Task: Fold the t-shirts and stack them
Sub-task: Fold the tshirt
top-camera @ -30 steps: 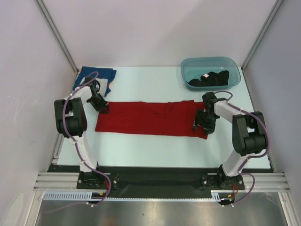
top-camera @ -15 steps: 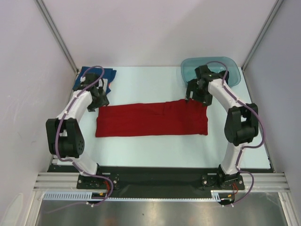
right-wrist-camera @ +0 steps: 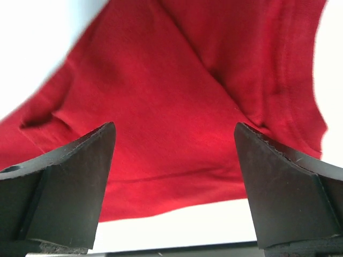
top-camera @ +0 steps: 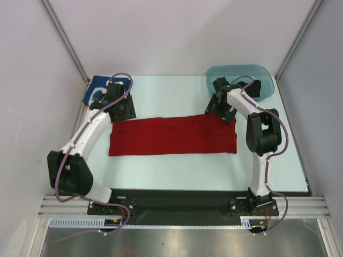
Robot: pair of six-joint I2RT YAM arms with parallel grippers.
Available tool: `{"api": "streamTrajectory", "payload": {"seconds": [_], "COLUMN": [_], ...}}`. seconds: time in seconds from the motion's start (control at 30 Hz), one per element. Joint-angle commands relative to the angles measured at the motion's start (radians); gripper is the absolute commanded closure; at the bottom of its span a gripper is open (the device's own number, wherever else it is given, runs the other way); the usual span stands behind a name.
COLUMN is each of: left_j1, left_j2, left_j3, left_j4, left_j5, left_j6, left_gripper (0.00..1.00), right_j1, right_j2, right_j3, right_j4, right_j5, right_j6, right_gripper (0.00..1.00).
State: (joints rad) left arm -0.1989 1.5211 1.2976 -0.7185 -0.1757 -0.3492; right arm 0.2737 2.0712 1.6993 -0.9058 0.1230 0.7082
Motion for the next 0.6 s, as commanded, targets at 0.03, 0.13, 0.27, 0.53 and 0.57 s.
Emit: {"api": "streamTrajectory", "payload": {"seconds": [0.03, 0.13, 0.27, 0.53, 0.57], "left_j1": [-0.016, -0.014, -0.016, -0.016, -0.016], "left_j2": [-0.169, -0.269, -0.384, -0.571, -0.588], "left_j3": [-0.05, -0.078, -0.101, -0.176, -0.179], "left_j4": [-0.005, -0.05, -0.107, -0.165, -0.165], "left_j5": [0.015, -0.002, -0.027, -0.044, -0.042], "left_j6": [-0.008, -0.011, -0.01, -0.065, -0.066], "left_gripper": [0.32, 0.32, 0.32, 0.32, 0.32], "right_j1": [0.07, 0.11, 0.179, 0.289, 0.297], "right_j2": [0.122, 0.211, 0.318, 0.604, 0.642], "right_j3": [0.074, 0.13, 0.23, 0.643, 0.677], "right_j4": [0.06, 0.082, 0.082, 0.021, 0.033], "right_j5": [0.072, 0.076, 0.122, 0.058, 0.041], "right_j6": [0.105, 0.09, 0.039, -0.133, -0.151], "right_gripper": [0.04, 0.04, 0.04, 0.04, 0.04]}}
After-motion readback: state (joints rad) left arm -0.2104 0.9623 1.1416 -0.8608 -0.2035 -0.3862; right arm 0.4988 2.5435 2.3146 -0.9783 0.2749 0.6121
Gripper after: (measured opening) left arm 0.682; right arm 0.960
